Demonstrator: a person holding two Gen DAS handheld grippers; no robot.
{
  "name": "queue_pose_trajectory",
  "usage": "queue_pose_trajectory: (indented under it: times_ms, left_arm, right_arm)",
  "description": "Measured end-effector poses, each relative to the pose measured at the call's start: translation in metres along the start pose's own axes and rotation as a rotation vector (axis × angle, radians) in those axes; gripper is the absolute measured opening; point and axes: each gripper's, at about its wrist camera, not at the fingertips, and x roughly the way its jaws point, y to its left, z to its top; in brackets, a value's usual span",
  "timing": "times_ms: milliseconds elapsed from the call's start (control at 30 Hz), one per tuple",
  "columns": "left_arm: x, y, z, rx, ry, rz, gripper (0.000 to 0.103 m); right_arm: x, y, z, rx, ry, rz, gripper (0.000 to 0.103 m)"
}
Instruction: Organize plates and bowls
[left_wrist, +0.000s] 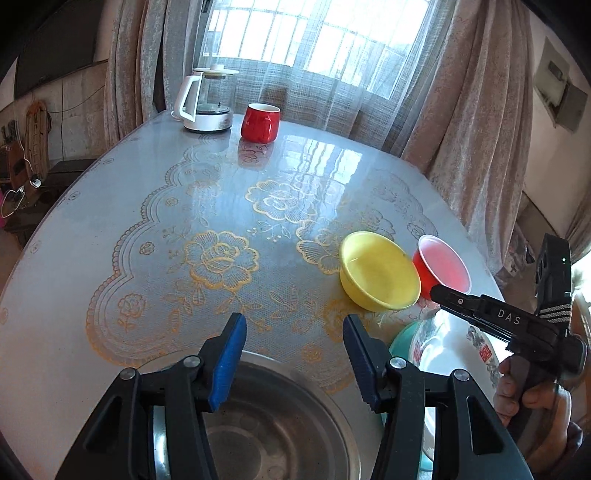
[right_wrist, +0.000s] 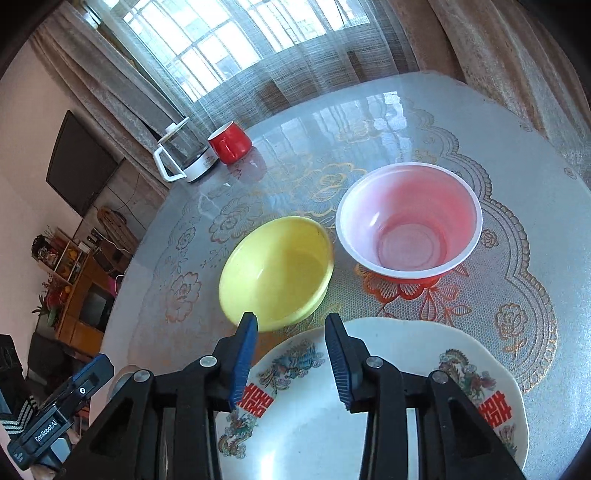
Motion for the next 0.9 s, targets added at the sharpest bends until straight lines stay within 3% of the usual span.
queue_pose_trajectory:
  times_ms: [267,533,733,800,900]
  left_arm:
    - [0.046,-0.021,0.029,-0.046,0.082,-0.066,0.052]
    - [0.09,-0.032,0.042,-0.078,0.151,-0.08,0.047]
    - [0.115,-0.038,0.045,-0.087,0.198,-0.123,0.03]
    - [0.122,-0.041,0.043,-0.083,0.223,-0.155,0.028]
    - [0.118,-0.037,0.042,-0.115,0.201,-0.167,0.026]
  right_arm:
    - [0.028,-0.004,0.021,-0.002,0.054,-0.039,0.038]
    - [0.043,-0.009,0.025,0.008,0.079,-0.035,0.029]
    - [0.054,-0.006,0.026,-0.027,0.101,-0.066,0.025]
    - [0.056,-0.006,0.026,-0.033,0.102,-0.067,0.018]
    - [0.053,-0.002,0.026,-0.051,0.092,-0.063,0.018]
